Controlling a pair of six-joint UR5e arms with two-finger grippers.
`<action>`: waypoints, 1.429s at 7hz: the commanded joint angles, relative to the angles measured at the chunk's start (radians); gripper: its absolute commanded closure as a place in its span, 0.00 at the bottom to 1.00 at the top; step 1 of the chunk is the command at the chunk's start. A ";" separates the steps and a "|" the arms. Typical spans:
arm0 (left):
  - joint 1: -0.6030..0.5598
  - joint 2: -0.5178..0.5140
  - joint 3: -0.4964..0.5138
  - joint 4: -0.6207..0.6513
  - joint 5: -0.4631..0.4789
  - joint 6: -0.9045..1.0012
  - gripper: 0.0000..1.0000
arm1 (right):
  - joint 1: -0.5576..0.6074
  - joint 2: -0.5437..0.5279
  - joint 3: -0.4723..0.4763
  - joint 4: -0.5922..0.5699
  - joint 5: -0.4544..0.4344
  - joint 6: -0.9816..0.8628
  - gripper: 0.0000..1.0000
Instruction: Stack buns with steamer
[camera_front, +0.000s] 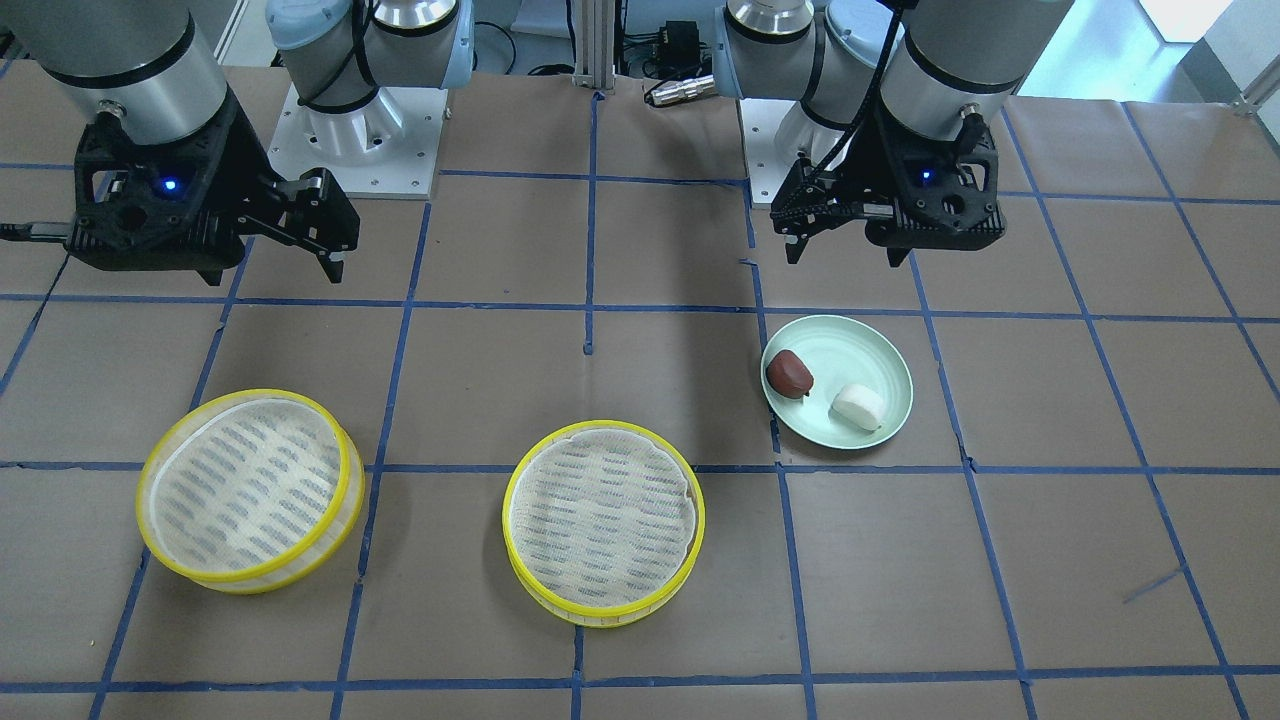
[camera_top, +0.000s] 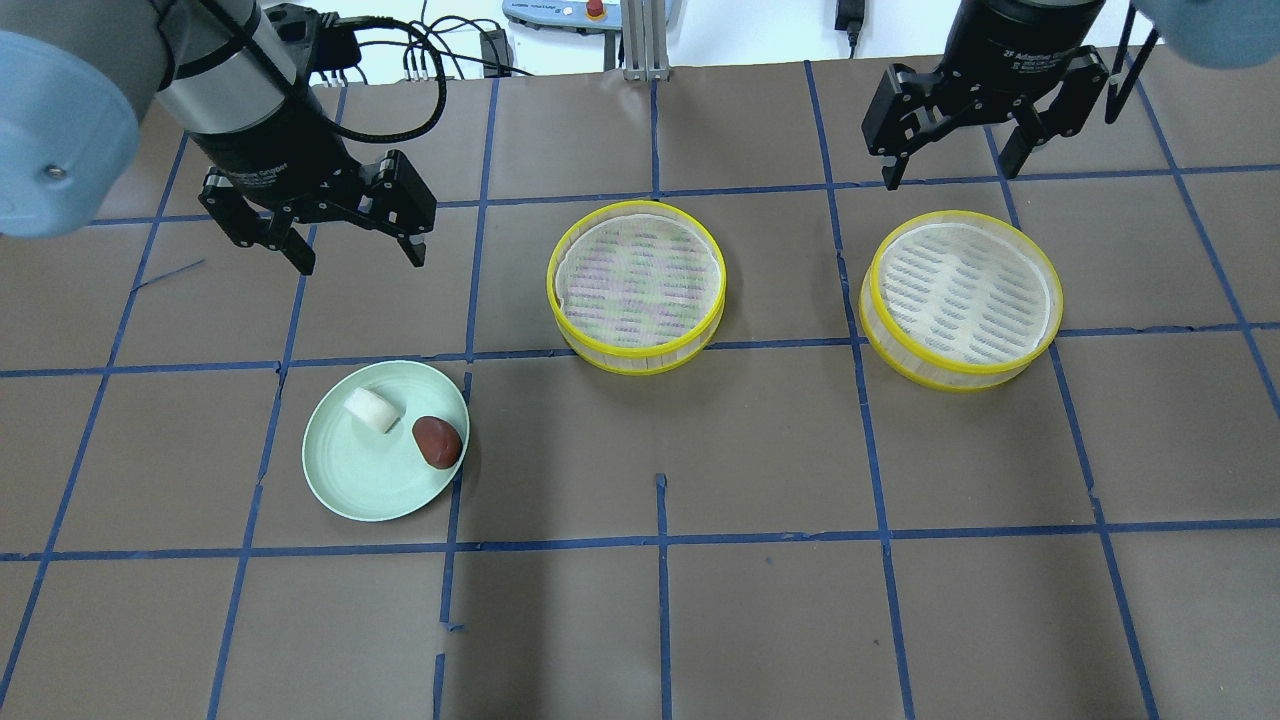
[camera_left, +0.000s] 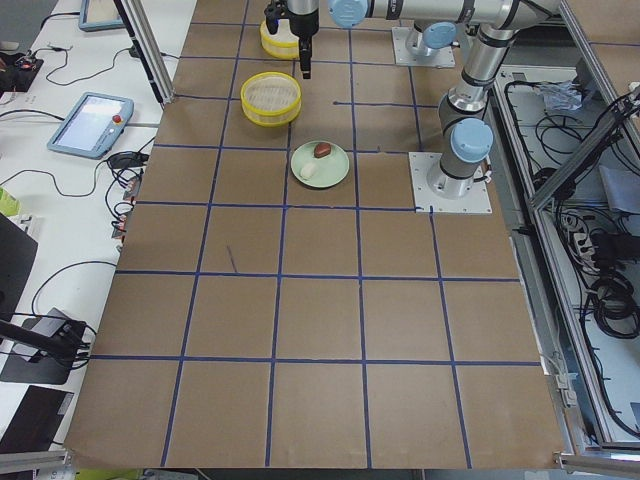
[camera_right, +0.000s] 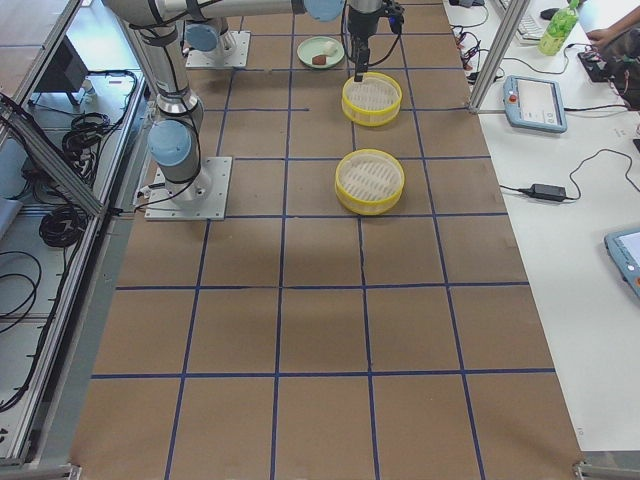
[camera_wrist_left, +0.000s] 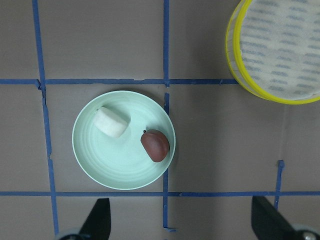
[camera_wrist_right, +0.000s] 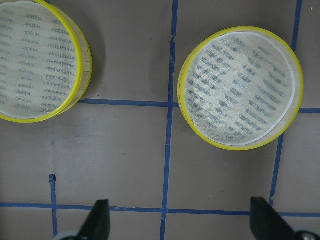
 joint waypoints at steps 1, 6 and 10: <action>0.001 0.011 -0.002 0.001 -0.013 0.007 0.00 | 0.000 0.000 0.000 -0.003 0.000 0.000 0.00; 0.074 -0.007 -0.082 -0.003 -0.005 -0.012 0.00 | 0.000 0.001 0.000 -0.002 0.000 0.000 0.00; 0.150 -0.154 -0.238 0.256 -0.002 -0.091 0.00 | -0.012 0.003 -0.026 -0.012 -0.003 -0.027 0.00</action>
